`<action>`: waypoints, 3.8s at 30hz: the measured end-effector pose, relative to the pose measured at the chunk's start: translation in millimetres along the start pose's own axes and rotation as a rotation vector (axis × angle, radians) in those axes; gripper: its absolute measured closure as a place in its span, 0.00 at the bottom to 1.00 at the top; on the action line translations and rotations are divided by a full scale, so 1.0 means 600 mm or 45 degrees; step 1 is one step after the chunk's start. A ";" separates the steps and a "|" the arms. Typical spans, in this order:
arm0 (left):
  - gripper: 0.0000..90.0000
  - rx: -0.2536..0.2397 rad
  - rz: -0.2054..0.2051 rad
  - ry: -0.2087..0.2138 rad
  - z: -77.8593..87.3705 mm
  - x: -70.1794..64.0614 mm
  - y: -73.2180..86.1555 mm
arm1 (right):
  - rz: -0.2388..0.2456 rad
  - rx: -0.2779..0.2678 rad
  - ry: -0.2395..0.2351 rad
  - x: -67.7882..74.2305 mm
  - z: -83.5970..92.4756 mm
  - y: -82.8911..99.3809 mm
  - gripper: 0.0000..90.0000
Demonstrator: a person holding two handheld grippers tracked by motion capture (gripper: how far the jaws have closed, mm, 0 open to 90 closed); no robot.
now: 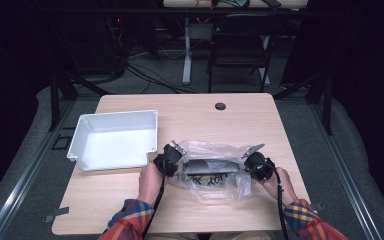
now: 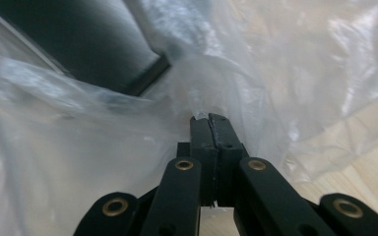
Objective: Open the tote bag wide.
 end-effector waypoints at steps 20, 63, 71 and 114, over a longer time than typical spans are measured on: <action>0.77 0.048 0.013 0.164 0.037 -0.002 0.040 | -0.066 0.001 0.006 -0.030 0.009 0.024 0.97; 0.96 -0.103 0.096 0.098 0.015 0.006 -0.015 | -0.116 -0.149 0.112 -0.061 -0.028 -0.052 1.00; 0.97 0.015 0.035 0.084 0.001 0.004 0.009 | -0.153 -0.041 0.142 -0.078 -0.031 -0.032 1.00; 0.84 -0.123 0.114 0.100 0.030 0.023 -0.041 | -0.145 -0.130 -0.143 0.000 0.042 -0.002 0.96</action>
Point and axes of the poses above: each handheld gripper's, and its own axes: z roughly backward along the jaws, y roughly out of its underside, x roughly to its left, the point moved 6 cm from there along -z, roughly forward along the jaws, and after that the axes turned 5 degrees about -y, right-handed, at the moved point
